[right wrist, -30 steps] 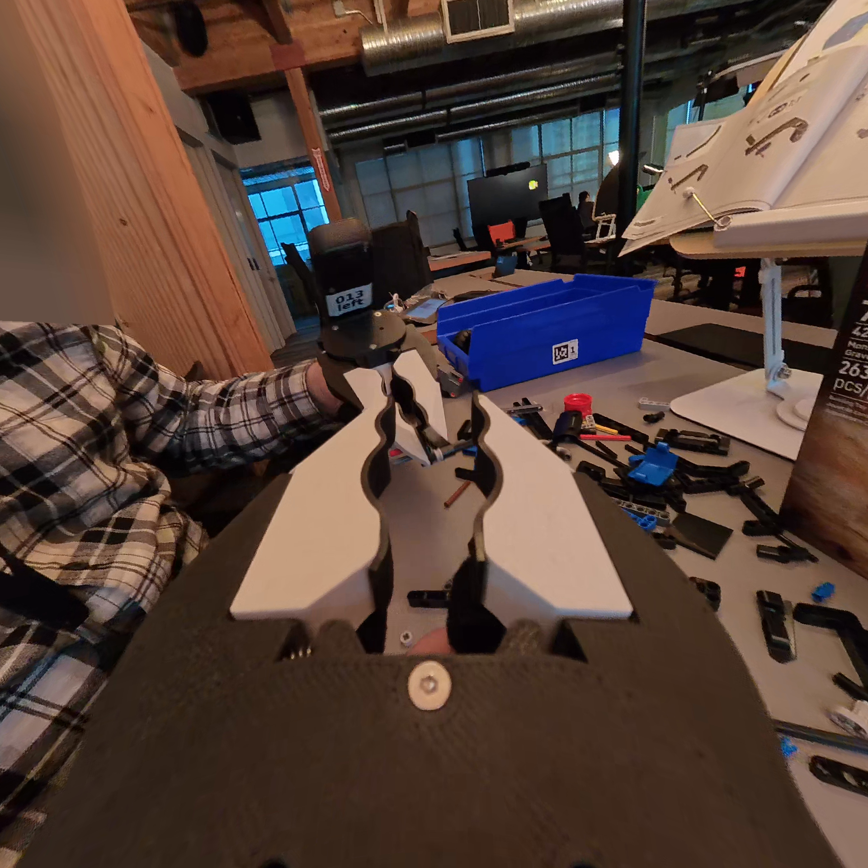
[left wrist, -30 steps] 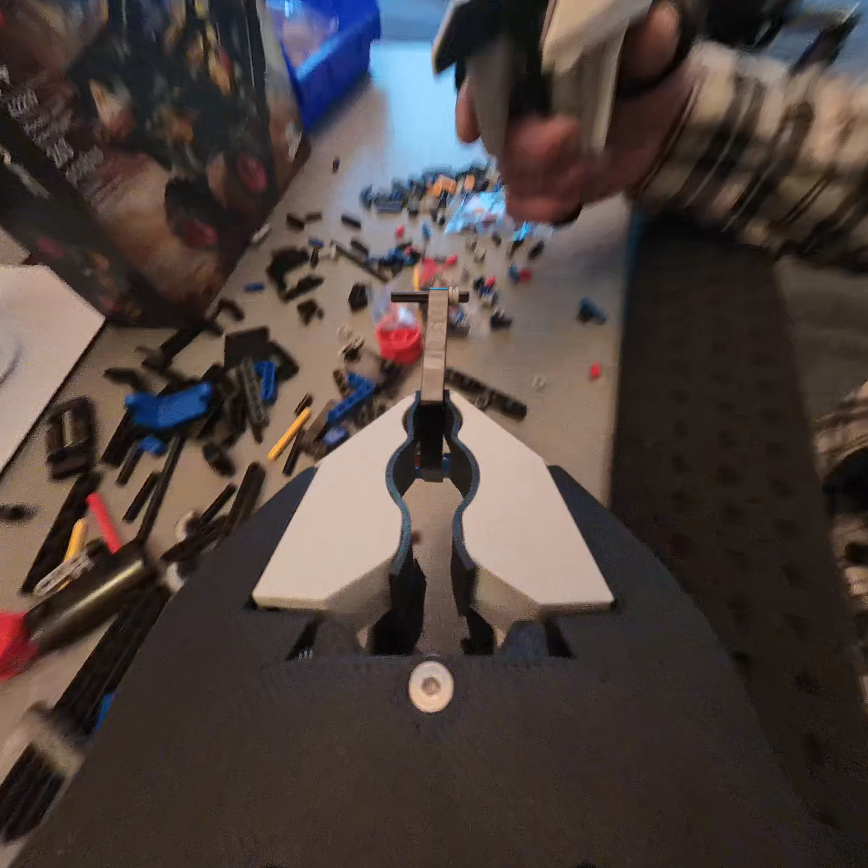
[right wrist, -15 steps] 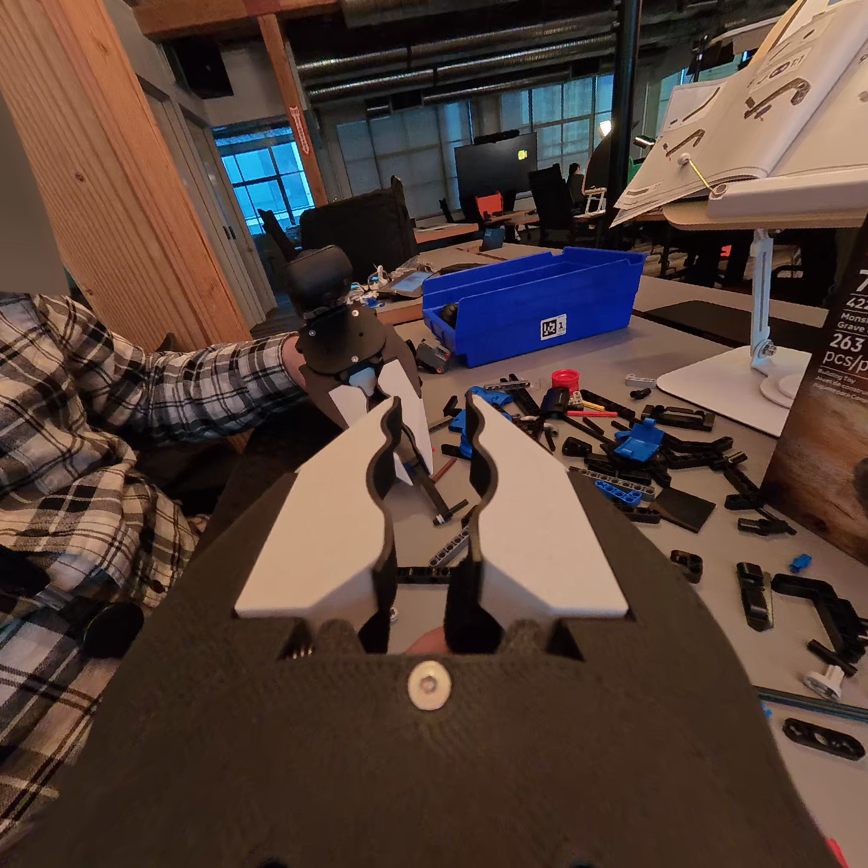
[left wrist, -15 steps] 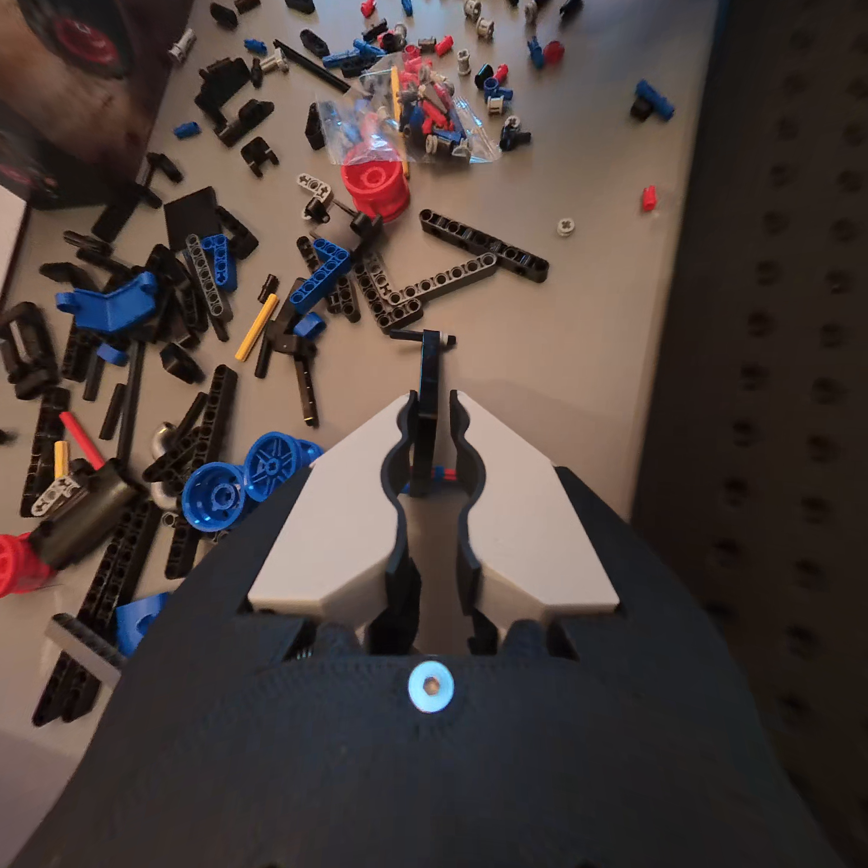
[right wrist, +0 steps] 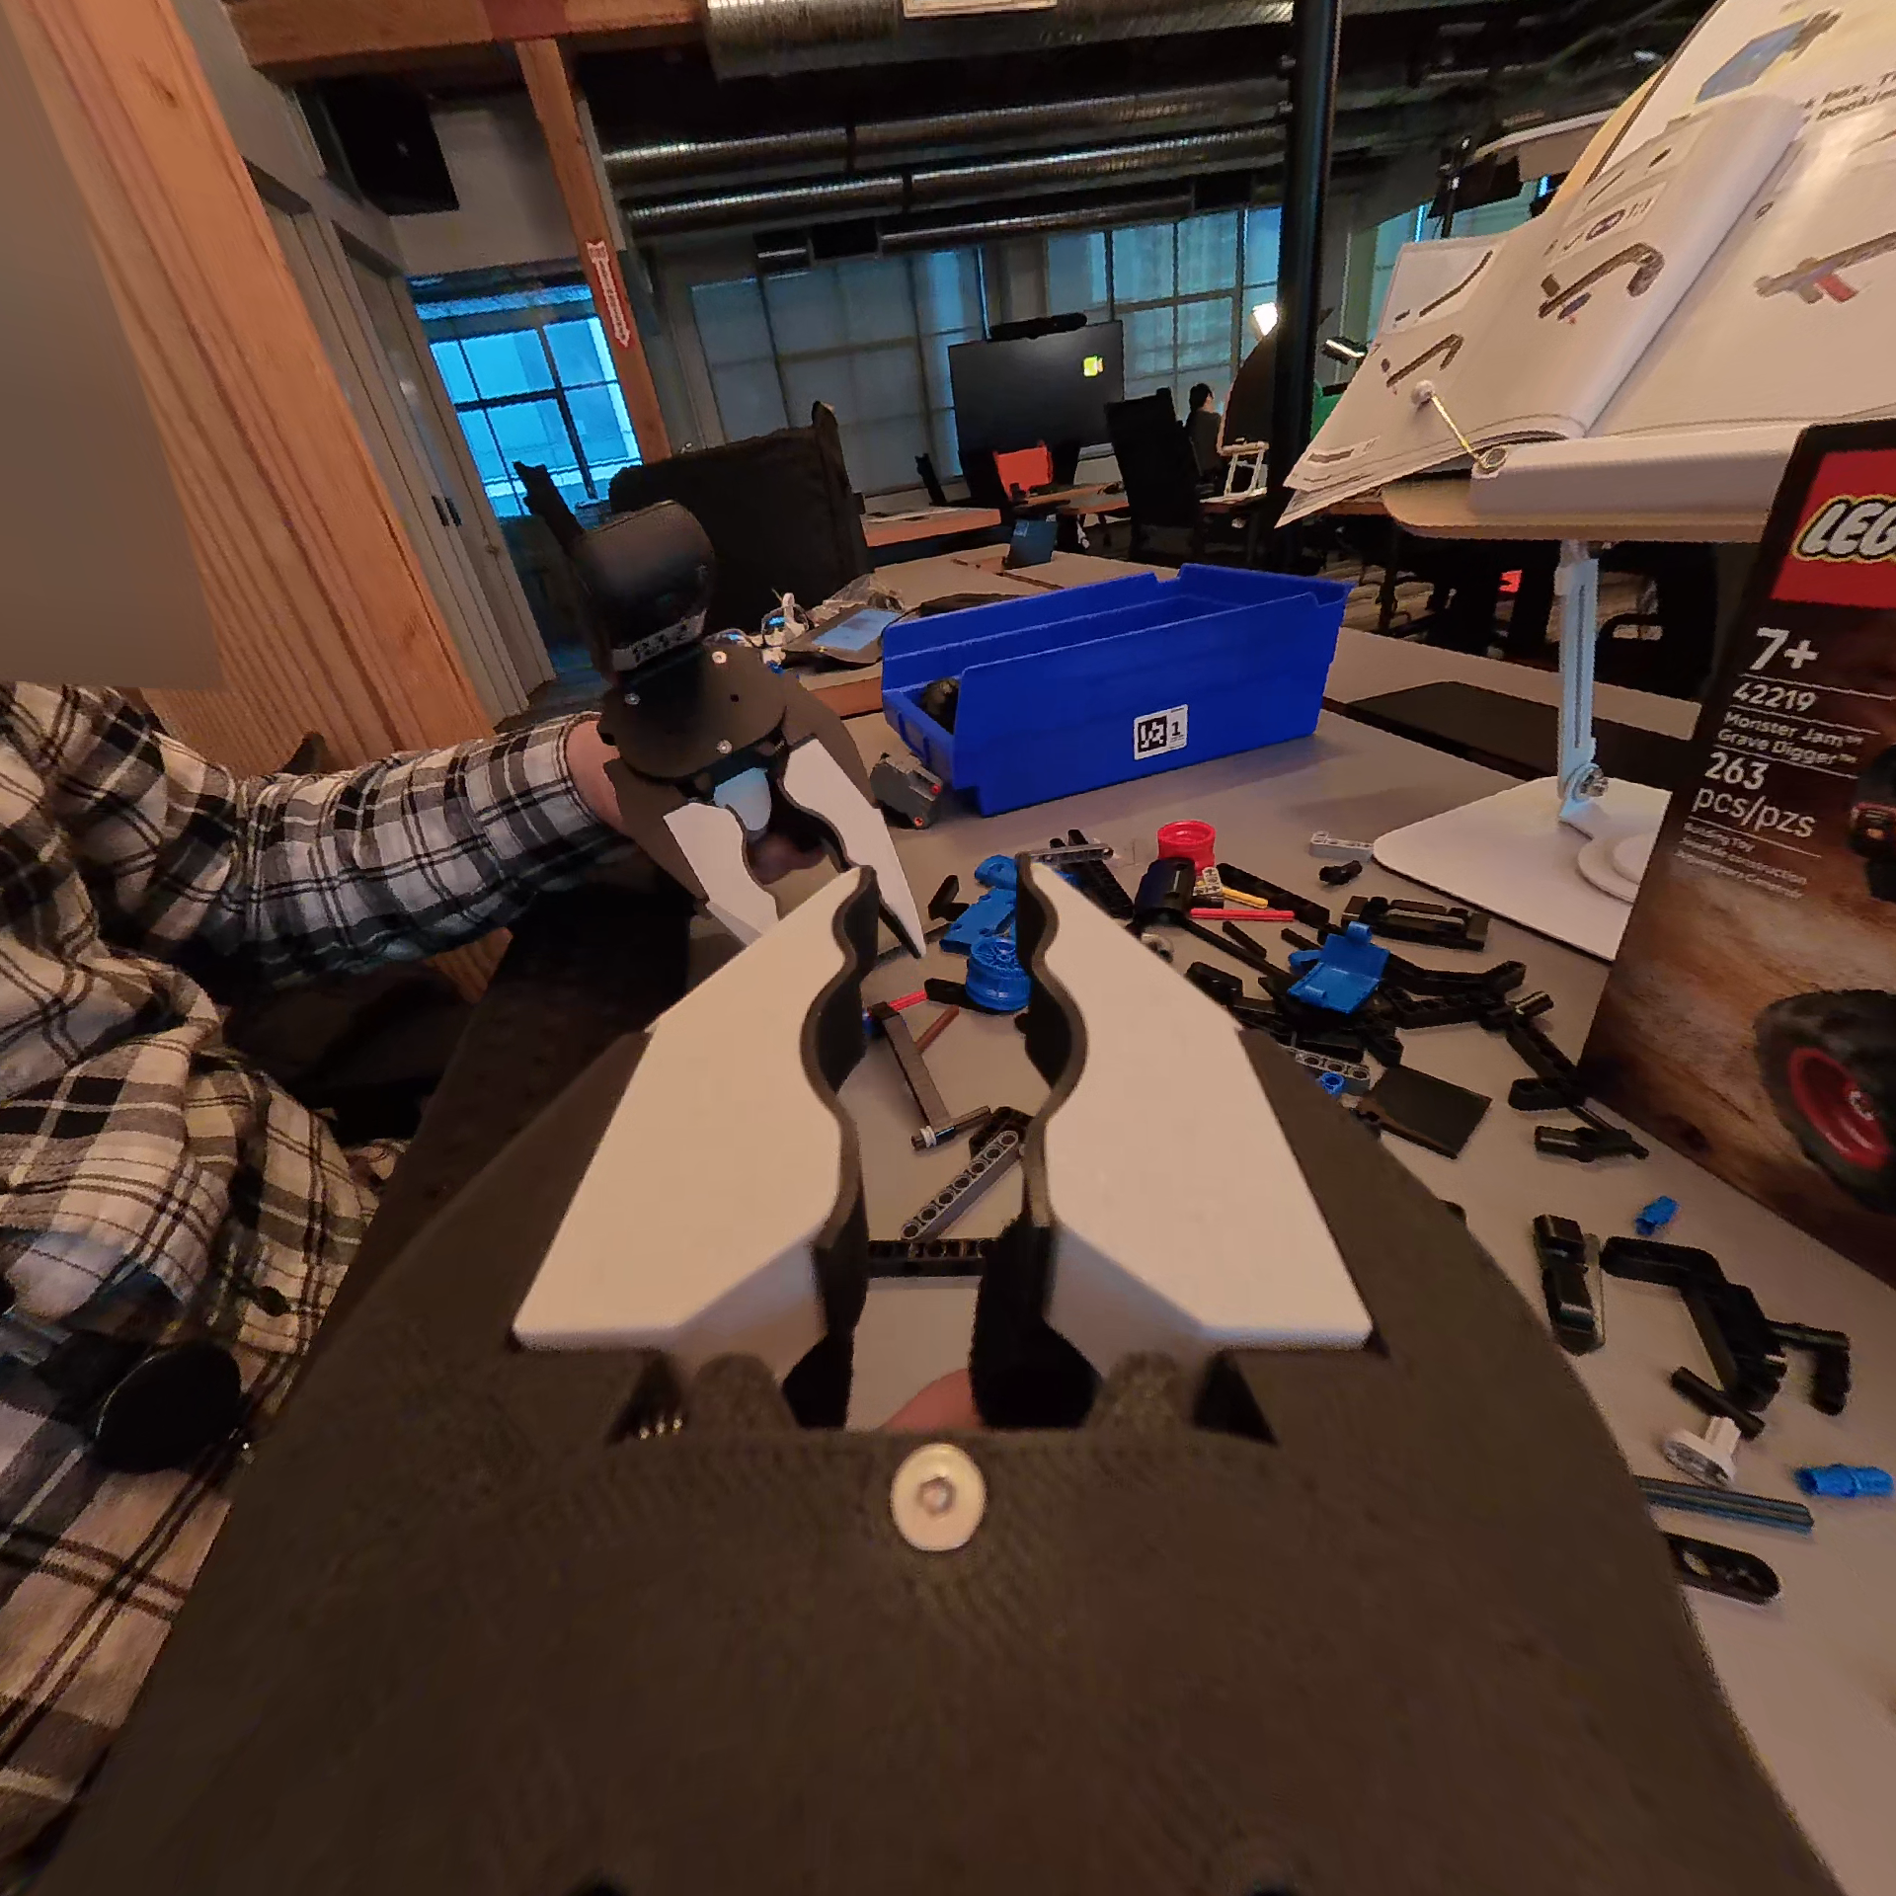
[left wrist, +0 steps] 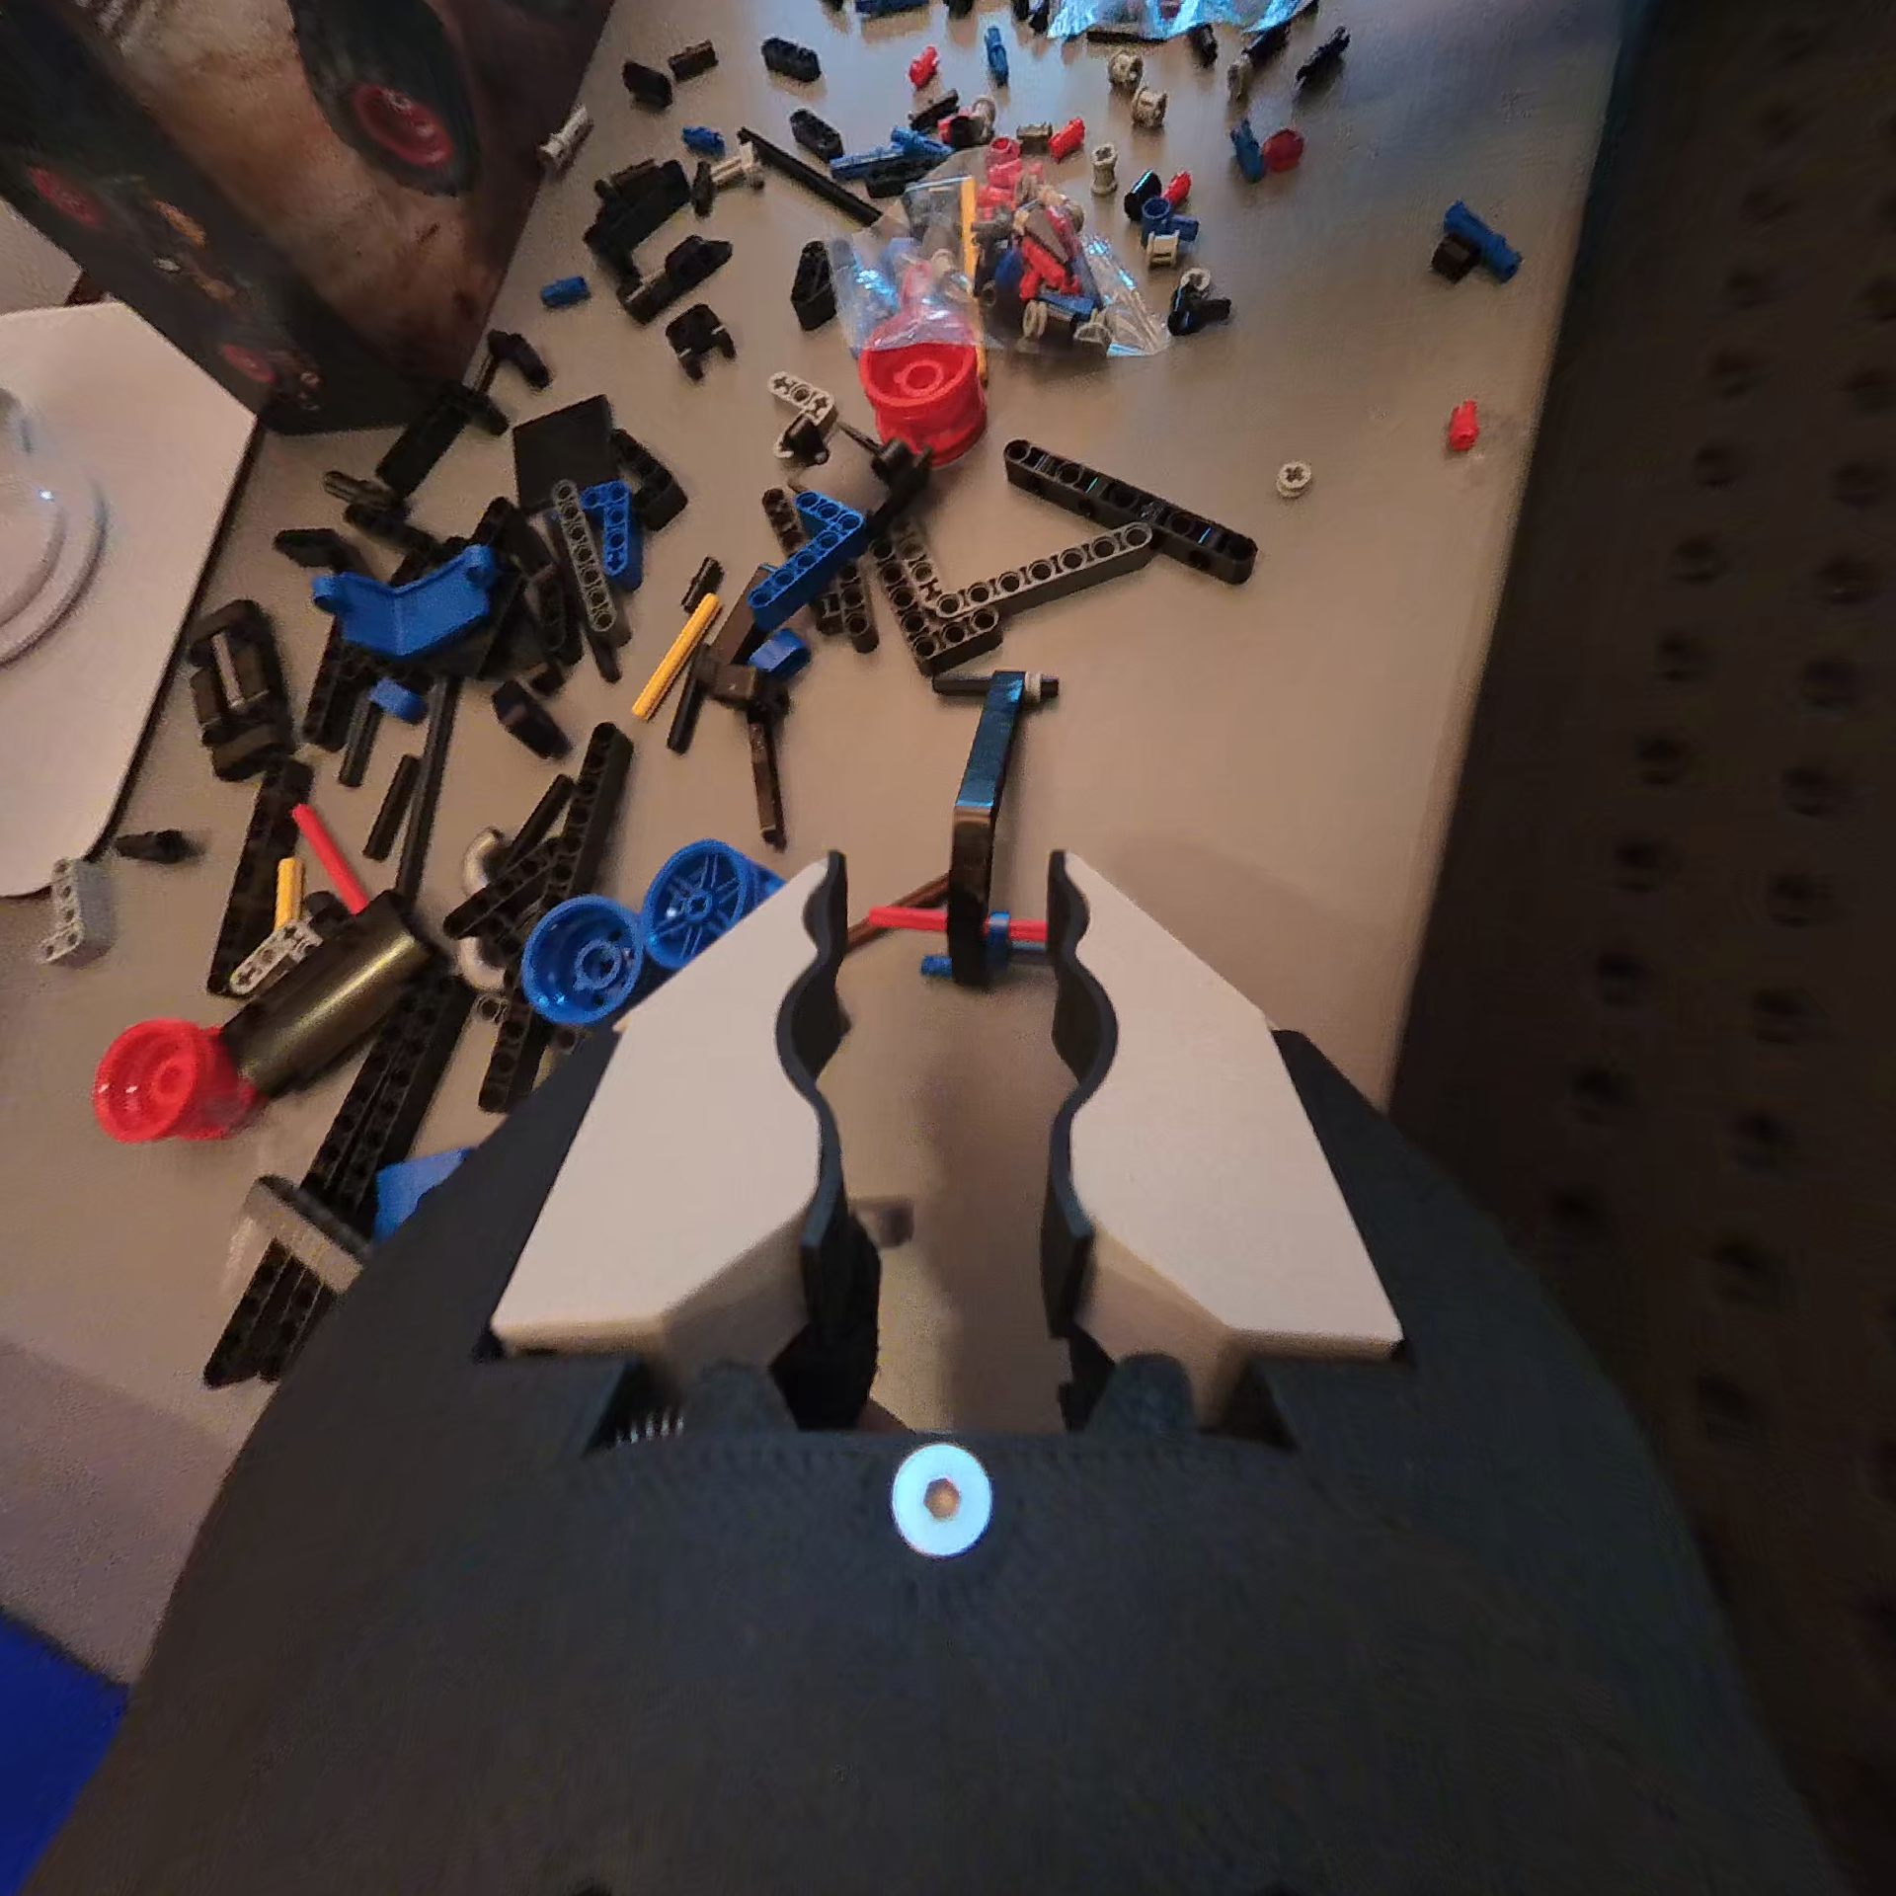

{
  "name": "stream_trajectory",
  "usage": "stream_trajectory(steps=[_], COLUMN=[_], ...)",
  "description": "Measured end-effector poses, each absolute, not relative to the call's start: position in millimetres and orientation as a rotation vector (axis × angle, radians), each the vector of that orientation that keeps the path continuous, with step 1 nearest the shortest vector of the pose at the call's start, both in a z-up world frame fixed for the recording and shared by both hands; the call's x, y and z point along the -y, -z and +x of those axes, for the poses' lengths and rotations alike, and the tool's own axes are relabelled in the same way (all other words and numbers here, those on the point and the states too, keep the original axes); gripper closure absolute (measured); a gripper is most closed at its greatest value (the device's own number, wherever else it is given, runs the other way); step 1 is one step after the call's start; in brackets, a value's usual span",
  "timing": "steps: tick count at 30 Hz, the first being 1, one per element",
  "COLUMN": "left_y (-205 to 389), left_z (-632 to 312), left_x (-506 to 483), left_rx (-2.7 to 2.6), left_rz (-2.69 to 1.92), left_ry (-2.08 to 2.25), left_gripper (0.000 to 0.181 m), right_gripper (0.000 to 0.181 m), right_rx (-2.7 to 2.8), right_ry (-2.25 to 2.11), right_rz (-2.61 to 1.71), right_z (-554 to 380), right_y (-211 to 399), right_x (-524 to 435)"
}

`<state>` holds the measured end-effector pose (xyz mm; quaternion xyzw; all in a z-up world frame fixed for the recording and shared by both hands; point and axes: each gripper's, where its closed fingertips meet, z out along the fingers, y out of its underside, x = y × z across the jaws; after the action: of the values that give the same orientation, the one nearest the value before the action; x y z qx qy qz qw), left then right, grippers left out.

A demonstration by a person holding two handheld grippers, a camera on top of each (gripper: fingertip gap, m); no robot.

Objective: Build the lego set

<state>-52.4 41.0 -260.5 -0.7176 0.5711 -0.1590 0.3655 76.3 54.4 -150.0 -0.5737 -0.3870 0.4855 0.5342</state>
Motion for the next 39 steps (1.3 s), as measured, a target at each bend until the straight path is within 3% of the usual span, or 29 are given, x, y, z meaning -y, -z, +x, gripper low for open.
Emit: stream_trajectory(steps=[11,17,26,31,39], left_y=[255,193,76,43,71], left_z=[-63,-58,-44,-63,-92], left_x=[-48,-104,-274,-343,-375], left_rx=[-1.500,-1.391,-1.147,-0.998,-0.941], left_rz=[-1.819,-1.688,-1.541,-1.527,-1.574], left_ry=[0.320,0.171,-0.119,-0.150,-0.153], left_gripper=[0.152,0.146,0.135,0.139,0.142], right_gripper=[0.157,0.157,0.149,0.141,0.117], right_rx=[0.915,0.928,0.911,1.052,1.074], right_ry=[-1.126,-1.107,-0.871,-0.515,-0.172], right_rz=[-1.374,-1.381,-1.425,-1.403,-1.397], right_z=[78,75,77,62,58], right_y=[151,154,159,100,-3], right_x=[-57,-56,-76,-117,-287])
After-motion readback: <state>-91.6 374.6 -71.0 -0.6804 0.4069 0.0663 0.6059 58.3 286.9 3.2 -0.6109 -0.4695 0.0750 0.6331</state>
